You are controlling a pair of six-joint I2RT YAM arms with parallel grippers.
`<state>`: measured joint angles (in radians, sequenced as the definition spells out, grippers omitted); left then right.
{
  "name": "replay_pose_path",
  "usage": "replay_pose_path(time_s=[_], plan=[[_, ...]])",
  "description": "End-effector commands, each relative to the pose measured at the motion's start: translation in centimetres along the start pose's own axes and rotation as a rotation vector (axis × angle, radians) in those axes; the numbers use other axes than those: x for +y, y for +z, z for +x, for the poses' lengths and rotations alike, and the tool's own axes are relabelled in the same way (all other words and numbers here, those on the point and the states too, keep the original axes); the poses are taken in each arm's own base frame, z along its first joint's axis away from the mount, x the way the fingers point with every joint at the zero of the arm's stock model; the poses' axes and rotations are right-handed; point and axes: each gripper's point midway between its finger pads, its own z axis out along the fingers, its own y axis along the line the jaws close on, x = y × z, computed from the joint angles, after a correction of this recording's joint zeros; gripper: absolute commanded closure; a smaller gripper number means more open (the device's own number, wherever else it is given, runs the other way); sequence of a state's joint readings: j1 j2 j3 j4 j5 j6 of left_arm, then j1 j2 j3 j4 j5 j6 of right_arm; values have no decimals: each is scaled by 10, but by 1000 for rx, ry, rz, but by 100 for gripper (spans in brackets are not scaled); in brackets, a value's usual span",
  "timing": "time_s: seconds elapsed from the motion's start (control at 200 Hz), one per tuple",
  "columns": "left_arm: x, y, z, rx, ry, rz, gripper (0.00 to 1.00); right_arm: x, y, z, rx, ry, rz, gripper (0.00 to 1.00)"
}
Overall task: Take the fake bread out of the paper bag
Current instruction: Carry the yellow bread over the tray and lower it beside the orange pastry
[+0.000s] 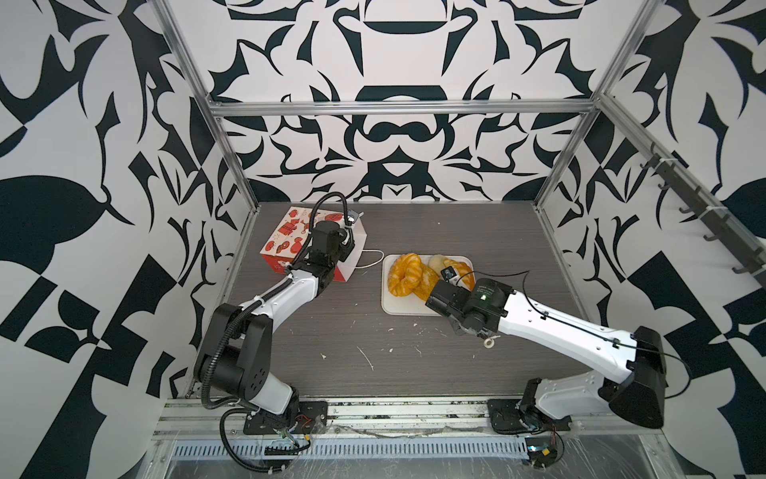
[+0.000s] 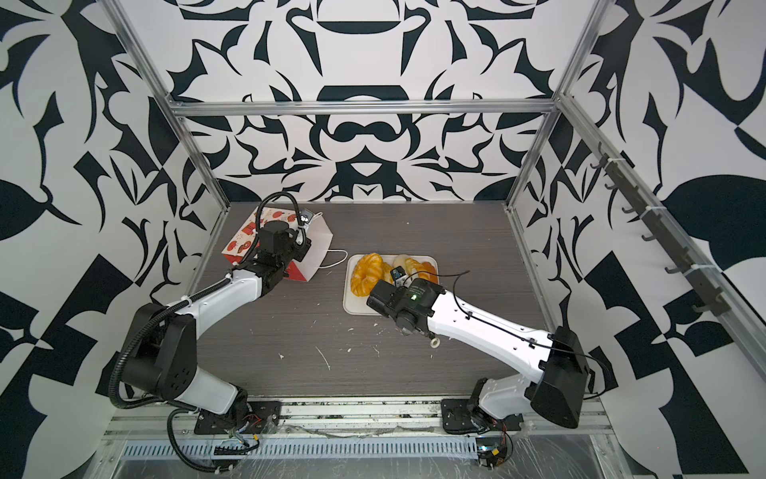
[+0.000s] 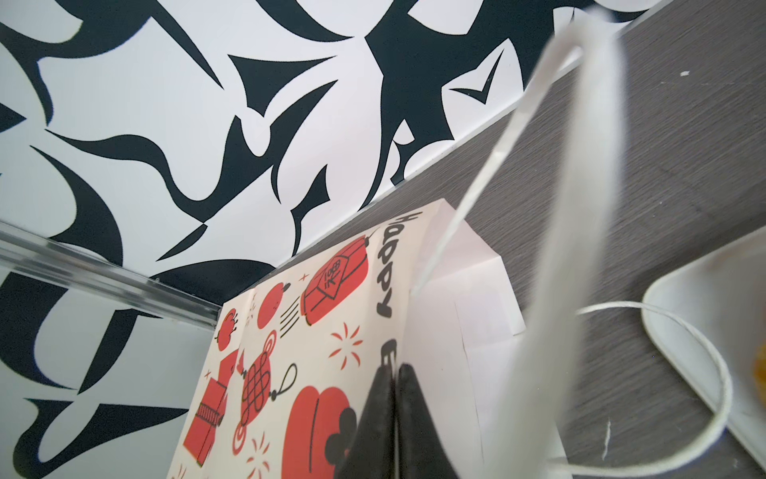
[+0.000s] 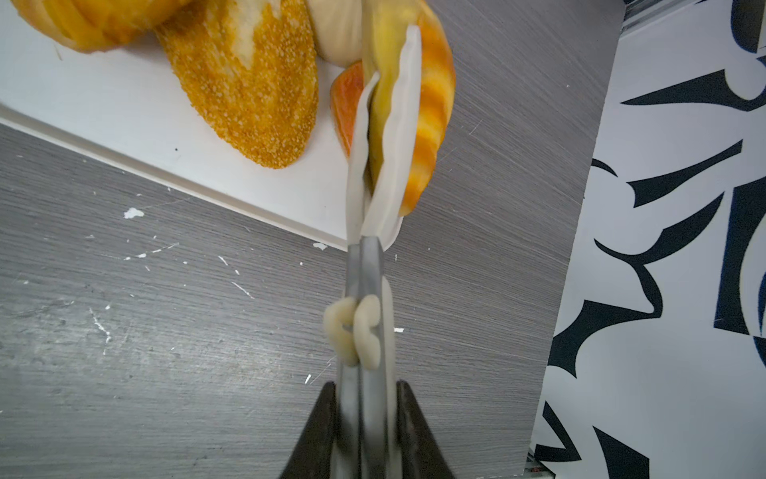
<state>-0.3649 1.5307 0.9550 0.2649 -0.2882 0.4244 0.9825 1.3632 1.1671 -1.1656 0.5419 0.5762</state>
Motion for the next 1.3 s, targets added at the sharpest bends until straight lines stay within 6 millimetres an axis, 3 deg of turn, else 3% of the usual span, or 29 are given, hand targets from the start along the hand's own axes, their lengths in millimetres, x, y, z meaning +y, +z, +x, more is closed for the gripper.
replay_pose_path(time_s=[0.0, 0.455, 0.64, 0.765, 0.81, 1.03, 1.295], plan=[[3, -7, -8, -39, -19, -2, 92, 8, 4, -8, -34, 22, 1, 100], [3, -7, -6, -34, -17, -4, 92, 54, 19, -3, 13, 6, -117, 100], [2, -6, -5, -32, -19, -3, 92, 61, 18, 2, 18, 29, -169, 88], [1, -6, -5, -33, -20, 2, 92, 65, 18, 7, 23, 51, -214, 67], [1, -6, -6, -35, -21, 3, 92, 65, 18, 10, 26, 63, -220, 63], [0, -6, -5, -34, -23, 8, 92, 67, 16, 15, 23, 101, -266, 61], [0, -5, -5, -33, -24, 10, 92, 50, 1, 2, -68, 150, -252, 62]])
